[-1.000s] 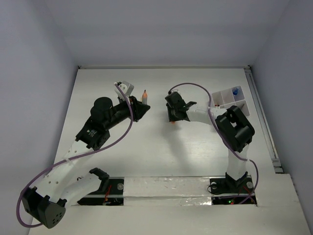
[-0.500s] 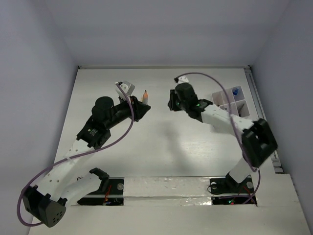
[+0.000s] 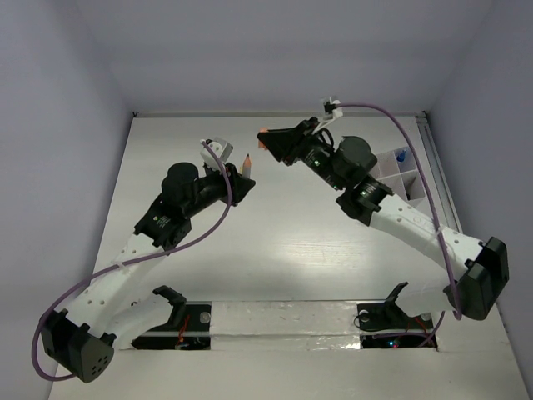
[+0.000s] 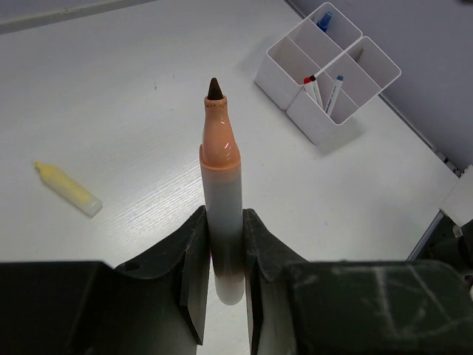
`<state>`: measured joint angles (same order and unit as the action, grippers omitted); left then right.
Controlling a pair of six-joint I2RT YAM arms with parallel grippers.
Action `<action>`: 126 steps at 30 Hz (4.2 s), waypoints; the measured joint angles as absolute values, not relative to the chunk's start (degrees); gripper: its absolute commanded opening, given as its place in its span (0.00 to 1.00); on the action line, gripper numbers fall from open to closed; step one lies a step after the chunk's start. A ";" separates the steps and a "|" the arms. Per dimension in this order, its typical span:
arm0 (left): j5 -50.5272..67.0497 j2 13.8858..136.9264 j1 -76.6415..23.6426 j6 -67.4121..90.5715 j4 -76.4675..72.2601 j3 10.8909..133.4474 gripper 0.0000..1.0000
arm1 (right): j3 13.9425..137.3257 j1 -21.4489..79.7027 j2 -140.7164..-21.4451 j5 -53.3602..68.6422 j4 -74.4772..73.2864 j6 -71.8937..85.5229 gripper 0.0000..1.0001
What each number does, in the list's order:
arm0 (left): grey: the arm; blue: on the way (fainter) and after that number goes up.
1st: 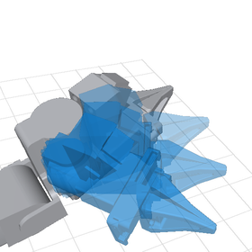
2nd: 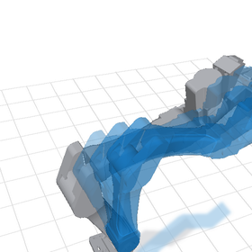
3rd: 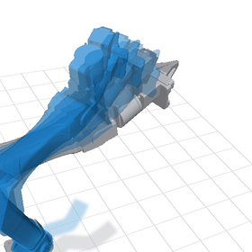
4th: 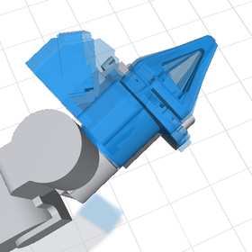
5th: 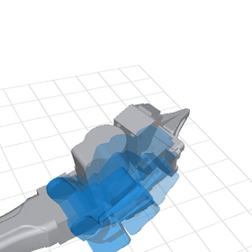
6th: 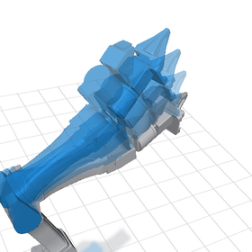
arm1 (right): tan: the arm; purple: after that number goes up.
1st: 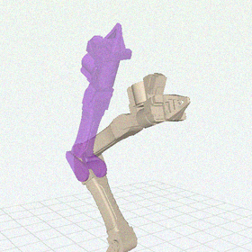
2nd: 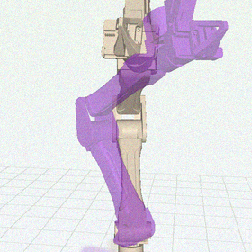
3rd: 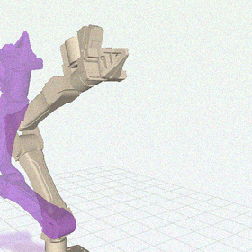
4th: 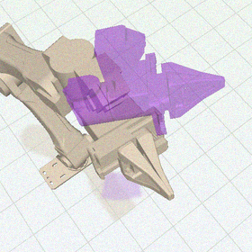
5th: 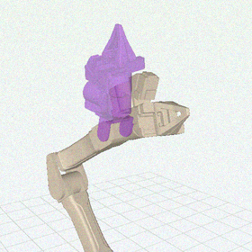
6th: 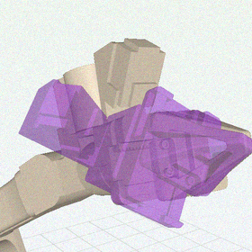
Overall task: Sort the stationery into containers
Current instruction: Close the pen cap on the pen.
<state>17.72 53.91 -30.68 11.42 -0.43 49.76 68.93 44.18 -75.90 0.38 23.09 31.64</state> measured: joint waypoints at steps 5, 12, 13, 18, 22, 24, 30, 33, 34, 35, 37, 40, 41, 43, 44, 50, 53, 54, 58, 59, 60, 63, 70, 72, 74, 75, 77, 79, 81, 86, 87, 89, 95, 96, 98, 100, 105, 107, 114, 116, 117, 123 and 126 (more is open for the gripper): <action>17.21 53.84 -30.68 10.83 -0.16 50.09 0.00 | 68.95 45.89 -80.82 3.38 23.64 33.56 0.00; 17.17 53.84 -30.68 10.74 -0.14 50.28 0.00 | 69.93 47.40 -83.07 4.01 24.01 33.87 0.00; 17.17 53.84 -30.68 10.74 -0.14 50.28 0.00 | 70.19 47.42 -83.09 4.10 24.14 33.87 0.00; 17.39 53.84 -30.68 10.74 -0.14 50.28 0.00 | 71.18 47.66 -83.09 4.03 24.93 33.74 0.00; 17.61 53.84 -30.68 10.74 -0.16 50.28 0.00 | 71.75 47.68 -83.26 2.98 24.97 32.97 0.00; 17.76 53.84 -30.68 10.74 -0.16 50.28 0.00 | 72.31 47.68 -83.81 2.33 24.93 32.51 0.00; 17.78 53.84 -30.68 10.74 -0.16 50.28 0.00 | 72.62 47.68 -85.56 1.48 24.88 31.73 0.00; 17.76 53.82 -30.68 10.74 -0.16 50.28 0.00 | 72.62 47.68 -85.91 1.34 24.84 31.70 0.00; 17.74 53.82 -30.68 10.74 -0.16 50.28 0.00 | 72.62 47.68 -85.93 1.30 24.84 31.70 0.00; 17.69 53.82 -30.68 10.74 -0.16 50.28 0.00 | 72.62 47.66 -85.93 1.30 24.86 31.70 0.00; 17.52 53.80 -30.68 10.74 -0.16 50.28 0.00 | 72.62 47.68 -85.93 1.28 24.91 31.70 0.00; 17.15 53.69 -30.68 10.74 -0.16 50.28 0.00 | 72.60 47.68 -85.93 1.26 24.91 31.68 0.00; 16.95 53.58 -30.68 10.74 -0.16 50.28 0.00 | 72.60 47.68 -85.93 1.10 24.91 31.70 0.00; 16.36 53.21 -30.68 10.74 -0.16 50.28 0.00 | 72.55 47.68 -85.93 0.49 24.91 31.70 0.00; 16.14 53.04 -30.68 10.74 -0.16 50.28 0.00 | 72.51 47.68 -85.93 0.21 24.91 31.68 0.00; 15.18 52.21 -30.68 10.74 -0.12 50.28 0.00 | 72.27 48.12 -85.93 -1.15 24.91 31.46 0.00; 14.81 52.10 -30.68 10.74 -0.19 50.28 0.00 | 72.27 48.86 -85.97 -1.69 24.95 31.22 0.00; 14.72 52.03 -30.68 10.74 -0.19 50.28 0.00 | 72.25 49.23 -86.04 -1.76 24.95 31.18 0.00; 14.06 51.92 -30.63 10.76 0.12 50.28 0.00 | 72.25 50.78 -86.83 -1.80 26.13 31.09 0.00; 13.87 51.92 -30.63 10.76 0.27 50.28 0.00 | 72.16 51.07 -87.00 -2.09 26.48 31.09 0.00; 13.63 51.86 -30.65 10.76 0.47 50.28 0.00 | 72.01 51.27 -87.15 -2.22 27.07 31.11 0.00; 13.13 51.33 -30.65 10.83 0.86 50.28 0.00 | 70.37 51.57 -87.13 -3.14 29.67 31.46 0.00; 12.21 50.37 -30.65 11.25 2.20 50.26 0.00 | 66.78 52.21 -86.94 -4.82 34.57 33.01 0.00; 12.19 50.37 -30.65 11.25 2.39 50.26 0.00 | 66.65 52.21 -86.91 -4.93 34.72 33.01 0.00; 12.16 50.39 -30.65 11.22 2.44 50.26 0.00 | 66.65 52.23 -86.91 -4.89 34.70 33.04 0.00; 12.14 50.39 -30.65 11.22 2.44 50.26 0.00 | 66.65 52.27 -86.91 -4.78 34.70 33.06 0.00; 12.10 50.39 -30.65 11.22 2.50 50.26 0.00 | 66.63 52.38 -86.91 -4.54 34.68 33.10 0.00; 12.10 50.39 -30.65 11.22 2.68 50.26 0.00 | 66.54 52.53 -86.91 -4.34 34.65 33.23 0.00; 12.23 50.37 -30.68 11.25 3.22 50.26 0.00 | 65.69 52.62 -86.63 -4.27 34.76 33.30 0.00; 13.34 50.41 -31.00 11.44 6.04 50.15 0.00 | 61.58 53.17 -84.77 -4.78 35.09 33.87 0.00; 13.61 50.41 -31.07 11.46 6.70 50.11 0.00 | 60.82 53.32 -84.40 -5.17 35.18 33.95 0.00; 14.35 50.48 -31.31 11.46 7.35 49.78 0.00 | 59.09 53.78 -83.57 -6.61 35.44 34.11 0.00; 15.25 50.61 -31.42 11.51 8.14 49.19 0.00 | 58.46 57.17 -83.31 -13.17 35.35 30.39 0.00; 15.27 50.61 -31.42 11.51 8.14 49.19 0.00 | 58.54 57.47 -83.35 -13.54 35.35 29.93 0.00; 15.18 50.61 -31.42 11.51 8.16 49.19 0.00 | 58.67 57.54 -83.46 -13.61 35.27 29.63 0.00; 14.90 50.61 -31.42 11.49 8.34 49.19 0.00 | 58.81 57.56 -83.70 -13.56 35.22 29.63 0.00; 14.72 50.59 -31.42 11.49 9.28 49.21 0.00 | 58.61 57.58 -83.77 -12.64 34.74 29.89 0.00; 14.76 50.61 -31.44 11.49 10.39 49.39 0.00 | 57.71 57.56 -83.74 -12.21 35.22 30.39 0.00; 16.49 53.01 -32.60 11.49 16.71 50.74 0.00 | 49.65 57.74 -82.15 -11.92 40.53 34.57 0.00; 16.91 54.65 -33.32 11.46 18.50 51.86 0.00 | 47.66 57.84 -81.89 -12.49 42.39 35.68 0.00; 16.78 55.57 -33.87 11.46 19.44 52.58 0.00 | 46.72 57.84 -81.76 -12.71 43.18 36.34 0.00; 15.40 60.53 -36.69 11.00 23.94 56.31 0.00 | 41.63 57.84 -80.01 -14.72 46.65 38.94 0.00; 15.55 60.90 -37.58 11.05 23.29 56.38 0.00 | 41.17 58.13 -78.11 -16.40 44.80 39.29 0.00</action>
<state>15.55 60.90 -37.58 11.05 23.29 56.38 41.17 58.13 -78.11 -16.40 44.80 39.29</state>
